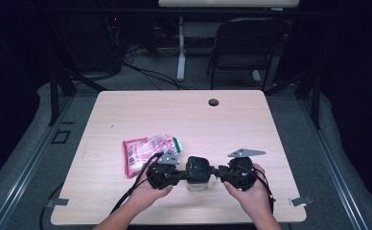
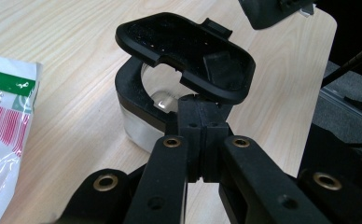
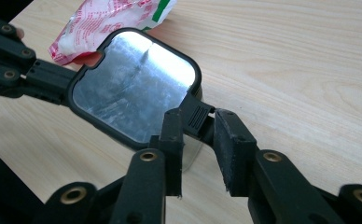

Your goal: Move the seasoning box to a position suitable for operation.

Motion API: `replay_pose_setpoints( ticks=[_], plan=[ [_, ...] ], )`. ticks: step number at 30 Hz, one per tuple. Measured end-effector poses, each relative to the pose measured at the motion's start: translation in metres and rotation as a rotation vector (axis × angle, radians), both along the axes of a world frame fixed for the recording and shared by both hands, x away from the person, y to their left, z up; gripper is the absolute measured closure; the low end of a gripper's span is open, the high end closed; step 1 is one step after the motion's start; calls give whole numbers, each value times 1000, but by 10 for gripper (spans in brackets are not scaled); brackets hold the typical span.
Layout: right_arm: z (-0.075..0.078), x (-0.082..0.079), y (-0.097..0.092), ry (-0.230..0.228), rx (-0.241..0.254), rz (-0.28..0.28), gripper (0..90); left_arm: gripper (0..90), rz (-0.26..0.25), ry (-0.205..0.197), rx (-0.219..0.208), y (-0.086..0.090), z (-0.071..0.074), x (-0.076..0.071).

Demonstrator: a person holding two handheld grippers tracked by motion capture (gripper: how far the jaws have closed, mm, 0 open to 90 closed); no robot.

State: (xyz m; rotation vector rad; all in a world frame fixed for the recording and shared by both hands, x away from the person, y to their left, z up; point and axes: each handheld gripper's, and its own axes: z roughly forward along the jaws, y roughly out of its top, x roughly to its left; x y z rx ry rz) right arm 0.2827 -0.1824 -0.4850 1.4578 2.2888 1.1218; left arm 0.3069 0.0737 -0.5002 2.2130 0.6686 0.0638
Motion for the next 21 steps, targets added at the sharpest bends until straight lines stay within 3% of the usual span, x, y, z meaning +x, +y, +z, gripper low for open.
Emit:
replay_pose_setpoints(
  ticks=[14, 21],
  plan=[
    [11, -21, 10, -43, -3, 69, 602, 900, -12, -12, -15, -11, 14, 4],
    [5, -23, 23, -44, -53, 99, 527, 900, -25, -35, -11, -18, 25, 3]
  ],
)
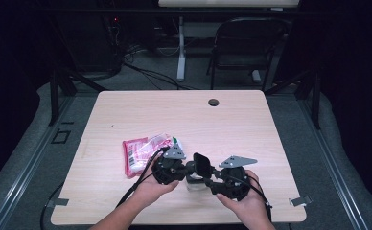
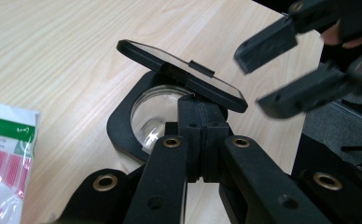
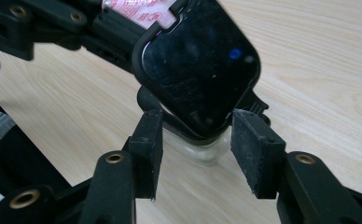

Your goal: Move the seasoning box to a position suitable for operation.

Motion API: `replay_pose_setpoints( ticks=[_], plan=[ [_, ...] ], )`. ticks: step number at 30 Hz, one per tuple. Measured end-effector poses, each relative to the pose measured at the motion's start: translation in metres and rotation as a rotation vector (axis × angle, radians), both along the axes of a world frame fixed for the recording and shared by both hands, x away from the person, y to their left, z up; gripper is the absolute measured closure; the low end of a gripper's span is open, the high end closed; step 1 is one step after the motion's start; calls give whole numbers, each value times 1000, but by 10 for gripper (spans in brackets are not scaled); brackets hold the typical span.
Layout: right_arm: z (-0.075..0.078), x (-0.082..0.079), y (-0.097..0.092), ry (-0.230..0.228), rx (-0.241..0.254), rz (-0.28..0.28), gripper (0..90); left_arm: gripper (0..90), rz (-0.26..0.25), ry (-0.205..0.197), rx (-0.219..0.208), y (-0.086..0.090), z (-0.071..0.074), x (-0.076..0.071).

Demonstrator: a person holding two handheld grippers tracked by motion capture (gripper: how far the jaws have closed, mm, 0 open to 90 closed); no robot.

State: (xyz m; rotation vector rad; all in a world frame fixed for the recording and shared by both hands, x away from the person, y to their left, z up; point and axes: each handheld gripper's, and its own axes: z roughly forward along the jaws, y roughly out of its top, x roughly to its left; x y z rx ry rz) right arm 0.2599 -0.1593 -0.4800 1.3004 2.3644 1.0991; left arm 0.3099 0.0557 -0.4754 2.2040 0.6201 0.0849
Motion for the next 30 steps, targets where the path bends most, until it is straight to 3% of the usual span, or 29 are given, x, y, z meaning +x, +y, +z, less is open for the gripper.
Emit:
replay_pose_setpoints(
  ticks=[4, 8, 15, 23, 30],
  plan=[
    [-3, 1, 9, -45, -38, 3, 494, 896, -1, -10, -6, -2, 4, -2],
    [-6, 3, 14, -58, -39, -5, 487, 894, -6, -14, -3, -3, 4, -5],
    [-8, 8, 15, -50, -44, -24, 519, 886, -1, -12, 8, 0, -1, -4],
    [-6, 9, 10, -29, 0, -27, 546, 865, 38, 18, 43, 7, -17, 1],
    [-6, 9, 9, -26, 11, -29, 549, 855, 50, 31, 42, 8, -25, 2]
  ],
)
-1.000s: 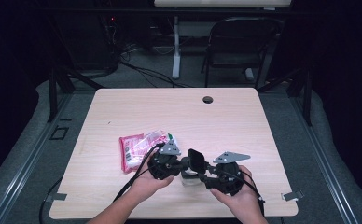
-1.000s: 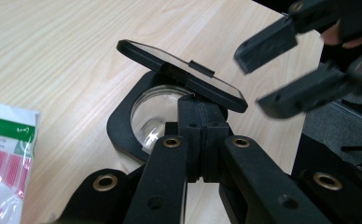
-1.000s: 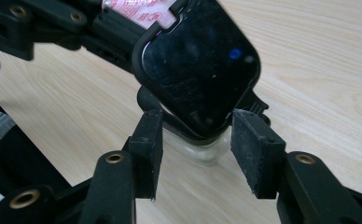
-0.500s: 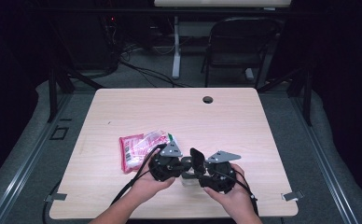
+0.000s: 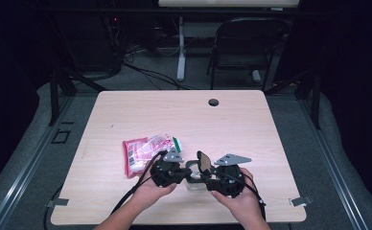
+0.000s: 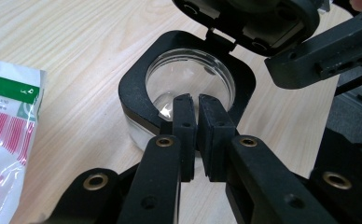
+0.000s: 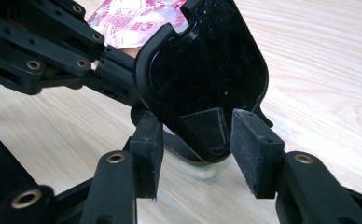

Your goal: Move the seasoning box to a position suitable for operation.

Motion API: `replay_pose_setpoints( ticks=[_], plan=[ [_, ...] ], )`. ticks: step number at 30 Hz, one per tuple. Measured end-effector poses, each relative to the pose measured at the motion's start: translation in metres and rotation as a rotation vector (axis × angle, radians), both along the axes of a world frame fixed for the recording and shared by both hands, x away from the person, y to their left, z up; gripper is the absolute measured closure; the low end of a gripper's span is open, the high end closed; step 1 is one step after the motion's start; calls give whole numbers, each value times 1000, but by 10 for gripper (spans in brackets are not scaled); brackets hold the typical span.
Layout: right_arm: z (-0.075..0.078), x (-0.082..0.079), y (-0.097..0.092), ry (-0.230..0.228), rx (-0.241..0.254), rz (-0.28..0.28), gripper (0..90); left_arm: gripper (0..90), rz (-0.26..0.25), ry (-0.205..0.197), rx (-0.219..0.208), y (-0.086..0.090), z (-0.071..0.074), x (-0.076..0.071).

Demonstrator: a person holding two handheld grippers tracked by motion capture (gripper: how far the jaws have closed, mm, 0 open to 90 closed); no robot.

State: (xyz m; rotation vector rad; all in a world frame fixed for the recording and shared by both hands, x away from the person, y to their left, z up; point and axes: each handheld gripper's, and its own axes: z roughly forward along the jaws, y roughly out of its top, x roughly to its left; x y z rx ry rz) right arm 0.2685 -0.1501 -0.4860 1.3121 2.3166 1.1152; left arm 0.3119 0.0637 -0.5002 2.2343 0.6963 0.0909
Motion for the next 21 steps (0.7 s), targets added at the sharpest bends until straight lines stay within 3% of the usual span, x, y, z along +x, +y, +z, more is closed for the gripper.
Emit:
replay_pose_setpoints(
  ticks=[15, 21],
  plan=[
    [3, -3, -9, -20, 12, -24, 583, 870, -8, -3, 1, 0, 0, 1],
    [5, -8, -19, -14, 31, -46, 670, 876, -14, -3, 3, 0, 0, 1]
  ],
)
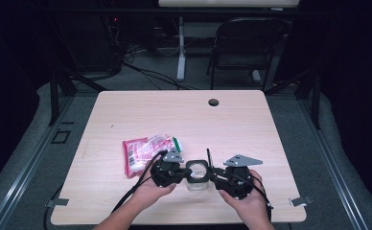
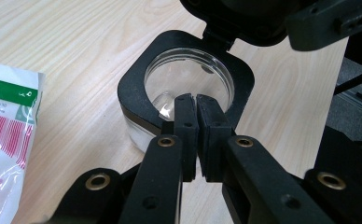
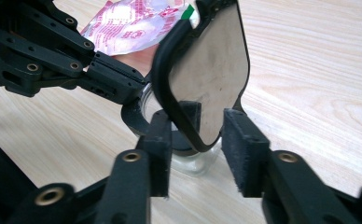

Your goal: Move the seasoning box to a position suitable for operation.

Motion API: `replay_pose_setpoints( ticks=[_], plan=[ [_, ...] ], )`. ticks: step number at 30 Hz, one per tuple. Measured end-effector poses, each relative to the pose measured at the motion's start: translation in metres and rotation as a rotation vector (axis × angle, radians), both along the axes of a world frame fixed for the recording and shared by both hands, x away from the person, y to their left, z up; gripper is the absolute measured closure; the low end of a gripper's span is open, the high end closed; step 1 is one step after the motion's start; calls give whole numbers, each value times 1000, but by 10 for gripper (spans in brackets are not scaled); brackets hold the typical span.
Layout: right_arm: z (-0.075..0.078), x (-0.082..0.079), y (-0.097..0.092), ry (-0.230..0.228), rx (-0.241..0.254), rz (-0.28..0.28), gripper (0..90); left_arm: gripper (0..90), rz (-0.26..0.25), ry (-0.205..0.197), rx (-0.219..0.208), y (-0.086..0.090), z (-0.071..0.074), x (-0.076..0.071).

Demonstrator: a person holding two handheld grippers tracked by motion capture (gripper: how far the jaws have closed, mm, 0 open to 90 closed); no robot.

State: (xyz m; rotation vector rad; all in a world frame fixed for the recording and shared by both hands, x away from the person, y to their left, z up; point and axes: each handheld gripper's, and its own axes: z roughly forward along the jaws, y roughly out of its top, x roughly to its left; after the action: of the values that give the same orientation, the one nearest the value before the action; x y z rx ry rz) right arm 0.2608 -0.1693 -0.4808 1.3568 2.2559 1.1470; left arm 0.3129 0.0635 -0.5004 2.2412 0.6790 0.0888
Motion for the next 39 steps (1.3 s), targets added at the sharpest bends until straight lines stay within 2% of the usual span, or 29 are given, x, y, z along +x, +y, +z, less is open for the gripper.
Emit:
replay_pose_setpoints(
  ticks=[7, 15, 20, 25, 27, 31, 39],
  plan=[
    [-1, -3, -8, 2, 6, -10, 723, 877, -1, -1, 2, 0, 0, 0],
    [-5, -5, -13, 13, 25, -21, 734, 876, -1, -2, 3, 0, 0, 0],
    [-6, -5, -9, 7, 19, -21, 663, 869, 5, -7, 5, 0, 0, -1],
    [-8, -1, -3, 10, 26, -29, 660, 855, 11, -15, 4, 0, 0, -2],
    [-8, 0, -2, 9, 23, -31, 673, 849, 19, -26, 8, 0, 0, -2],
    [-10, 3, -2, 18, 5, -30, 730, 822, 45, -23, -1, 6, 0, 0],
    [-10, 11, -7, 29, 16, -34, 773, 789, 80, -31, 1, 15, -1, 4]
  ],
)
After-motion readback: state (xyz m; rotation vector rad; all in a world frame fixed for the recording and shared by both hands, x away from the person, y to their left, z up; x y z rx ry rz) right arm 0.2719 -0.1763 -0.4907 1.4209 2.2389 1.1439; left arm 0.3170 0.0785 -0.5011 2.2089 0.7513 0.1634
